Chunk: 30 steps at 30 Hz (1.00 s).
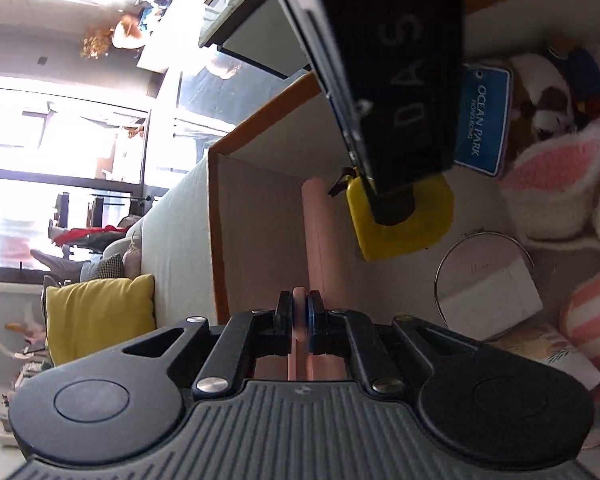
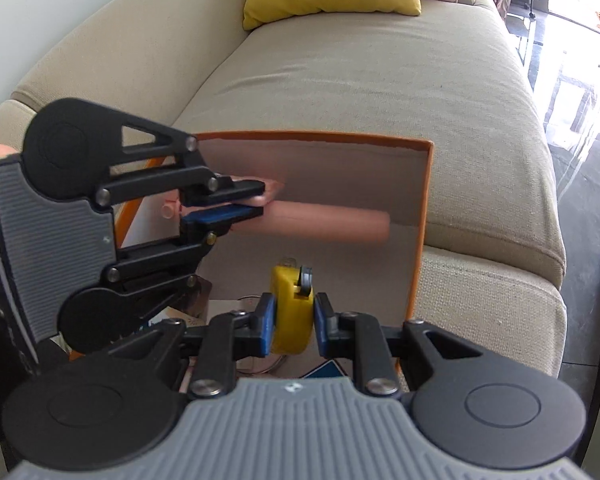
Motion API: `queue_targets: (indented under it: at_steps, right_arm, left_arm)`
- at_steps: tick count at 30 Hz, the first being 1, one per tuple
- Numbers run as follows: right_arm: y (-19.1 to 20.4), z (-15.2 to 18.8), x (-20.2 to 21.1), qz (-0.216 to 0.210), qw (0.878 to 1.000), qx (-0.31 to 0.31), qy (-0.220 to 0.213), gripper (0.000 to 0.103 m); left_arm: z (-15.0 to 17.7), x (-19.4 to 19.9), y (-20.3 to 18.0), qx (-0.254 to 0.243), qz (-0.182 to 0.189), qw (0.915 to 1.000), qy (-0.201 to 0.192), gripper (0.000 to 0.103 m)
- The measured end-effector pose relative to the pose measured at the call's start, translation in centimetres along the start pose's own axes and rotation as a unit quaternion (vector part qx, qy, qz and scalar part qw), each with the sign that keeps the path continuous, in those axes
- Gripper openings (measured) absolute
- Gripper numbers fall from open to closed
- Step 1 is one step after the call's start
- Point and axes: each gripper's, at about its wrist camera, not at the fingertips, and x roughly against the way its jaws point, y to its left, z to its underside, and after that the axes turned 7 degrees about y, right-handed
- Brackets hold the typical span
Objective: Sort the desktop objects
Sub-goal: 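Lower both items into the box and open both grippers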
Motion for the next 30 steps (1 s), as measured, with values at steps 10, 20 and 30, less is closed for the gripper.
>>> queue_targets:
  at_steps: [10,20,30]
  right_arm:
    - [0.7,-0.7,-0.7,0.030,0.999,0.032,0.004,0.022]
    - [1.2,-1.2,-0.7,0.043,0.998,0.038,0.015,0.022]
    - [1.7,-1.3,-1.1,0.045,0.997,0.048,0.026,0.021]
  left_arm:
    - [1.0,-2.7,-0.8,-0.011,0.012,0.9999,-0.002,0.009]
    - [1.2,-3.3,-1.2,-0.004,0.030,0.9995,0.004,0.012]
    - [2.9,-1.8,2.3,0.103,0.096,0.9899,-0.009,0.013]
